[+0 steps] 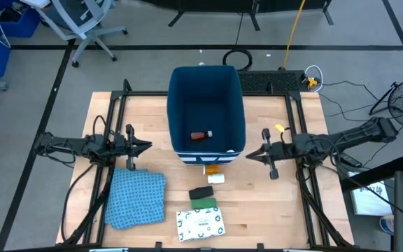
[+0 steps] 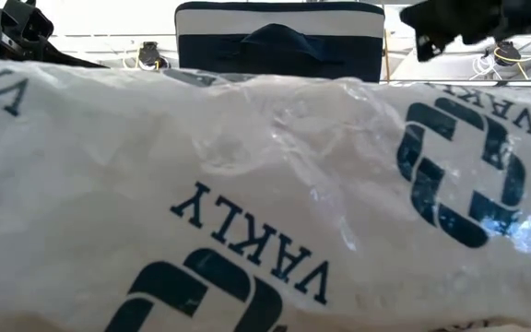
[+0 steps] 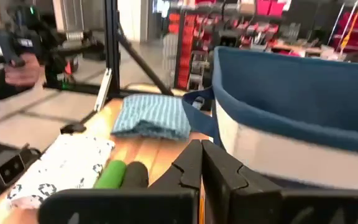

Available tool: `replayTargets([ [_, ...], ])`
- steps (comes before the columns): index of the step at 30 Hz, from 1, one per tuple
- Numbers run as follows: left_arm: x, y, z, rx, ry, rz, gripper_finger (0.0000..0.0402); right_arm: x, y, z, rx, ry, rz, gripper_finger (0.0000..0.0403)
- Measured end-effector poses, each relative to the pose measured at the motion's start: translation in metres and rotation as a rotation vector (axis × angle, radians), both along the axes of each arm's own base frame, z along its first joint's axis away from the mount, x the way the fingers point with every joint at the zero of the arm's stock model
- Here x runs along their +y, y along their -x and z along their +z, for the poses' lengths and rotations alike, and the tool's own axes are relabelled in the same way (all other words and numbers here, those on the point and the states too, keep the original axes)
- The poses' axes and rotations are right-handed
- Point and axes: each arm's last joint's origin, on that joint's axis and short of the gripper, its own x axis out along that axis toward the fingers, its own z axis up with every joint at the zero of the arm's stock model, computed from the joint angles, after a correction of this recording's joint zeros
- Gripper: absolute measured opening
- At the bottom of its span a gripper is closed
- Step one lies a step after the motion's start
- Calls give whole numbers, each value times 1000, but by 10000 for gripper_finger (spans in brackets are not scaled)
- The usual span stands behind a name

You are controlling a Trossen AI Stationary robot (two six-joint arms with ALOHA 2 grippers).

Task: Pick & place medical supplies in basket/bin
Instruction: Put the mailer bag into the blue bin

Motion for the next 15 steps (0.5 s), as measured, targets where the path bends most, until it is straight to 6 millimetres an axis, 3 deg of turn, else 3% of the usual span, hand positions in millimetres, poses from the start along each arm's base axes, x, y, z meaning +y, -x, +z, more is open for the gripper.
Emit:
replayTargets([
  [10, 0, 0, 1, -7, -37, 5, 42, -6, 30, -36, -82, 3, 47, 1],
  [15, 0, 0, 1, -4, -53, 8, 42, -8, 40, -48, -215, -15, 47, 0],
])
